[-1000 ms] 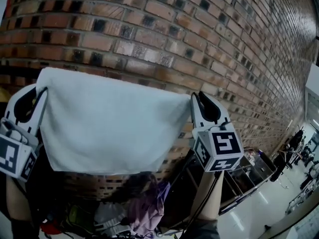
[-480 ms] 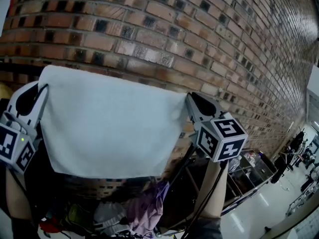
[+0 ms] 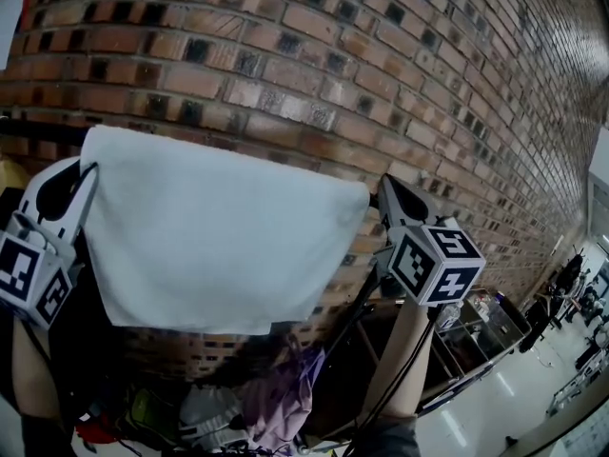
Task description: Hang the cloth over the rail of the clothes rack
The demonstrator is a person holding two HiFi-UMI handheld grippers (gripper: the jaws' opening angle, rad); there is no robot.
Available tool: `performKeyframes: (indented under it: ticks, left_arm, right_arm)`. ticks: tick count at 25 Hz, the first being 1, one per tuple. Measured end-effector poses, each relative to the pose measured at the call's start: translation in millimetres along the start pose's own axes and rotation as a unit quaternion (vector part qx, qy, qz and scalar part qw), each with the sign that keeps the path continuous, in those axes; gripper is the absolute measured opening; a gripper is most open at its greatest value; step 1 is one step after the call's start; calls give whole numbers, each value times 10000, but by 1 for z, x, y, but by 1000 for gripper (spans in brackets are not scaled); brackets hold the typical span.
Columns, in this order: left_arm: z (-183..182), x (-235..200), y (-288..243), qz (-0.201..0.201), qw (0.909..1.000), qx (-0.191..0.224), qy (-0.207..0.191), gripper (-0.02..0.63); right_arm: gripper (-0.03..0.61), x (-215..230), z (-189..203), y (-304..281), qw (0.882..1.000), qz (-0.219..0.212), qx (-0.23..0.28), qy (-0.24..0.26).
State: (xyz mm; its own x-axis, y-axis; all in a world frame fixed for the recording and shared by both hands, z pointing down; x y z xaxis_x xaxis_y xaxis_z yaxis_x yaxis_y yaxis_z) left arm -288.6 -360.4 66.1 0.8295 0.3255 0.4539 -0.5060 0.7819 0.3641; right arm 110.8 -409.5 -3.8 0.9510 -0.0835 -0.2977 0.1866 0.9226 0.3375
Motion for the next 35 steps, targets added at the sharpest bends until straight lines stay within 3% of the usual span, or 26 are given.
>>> performKeyframes:
  ticks: [3,6,10,14,22,26,29,35]
  left_arm:
    - [4,1,-1,18,10000,-37,10,87]
    - [8,0,-2,-32,10000,-73,29,87]
    - [12,0,-5,-46,9999,-116,37,87]
    - [14,-2,-7,-77,9999,-141,48,87]
    - [12,1,5,-337,9994,46,-33,87]
    - [23,17,30,-696,9960,83,-562,87]
    - [34,36,46,-745,9937,89,-835,87]
    - [98,65,68,-391,9988,-228,-208,98]
  right_arm:
    - [15,-21,-7,1,9990,-373,239,45]
    - [15,-25,4,-13,9958,-6,-92,911]
    - [15,-9,13,-14,9963,300,-297,752]
    - [14,22,22,-18,9872,1027,-356,1164]
    - [14,9,11,-1,9955,752,296,497]
    - [14,-7,15,22,9917,847,894,376]
    - [14,-16,35,40,9894,968,1044,283]
    - [23,-47,102,61,9945,741,740,-76]
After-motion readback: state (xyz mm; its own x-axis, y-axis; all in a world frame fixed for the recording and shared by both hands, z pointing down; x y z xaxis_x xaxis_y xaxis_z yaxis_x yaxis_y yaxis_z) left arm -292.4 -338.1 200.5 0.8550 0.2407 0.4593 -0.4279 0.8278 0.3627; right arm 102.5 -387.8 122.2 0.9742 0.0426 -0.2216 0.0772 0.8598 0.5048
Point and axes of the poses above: the fingertips, and each gripper's own axes: y backward along the fingers, x to its right, z out of its underside, the point moved 2 cm from there along y, backward along the fingers, and after that the axes turned 9 degrees about z, right-handed, at the moved point
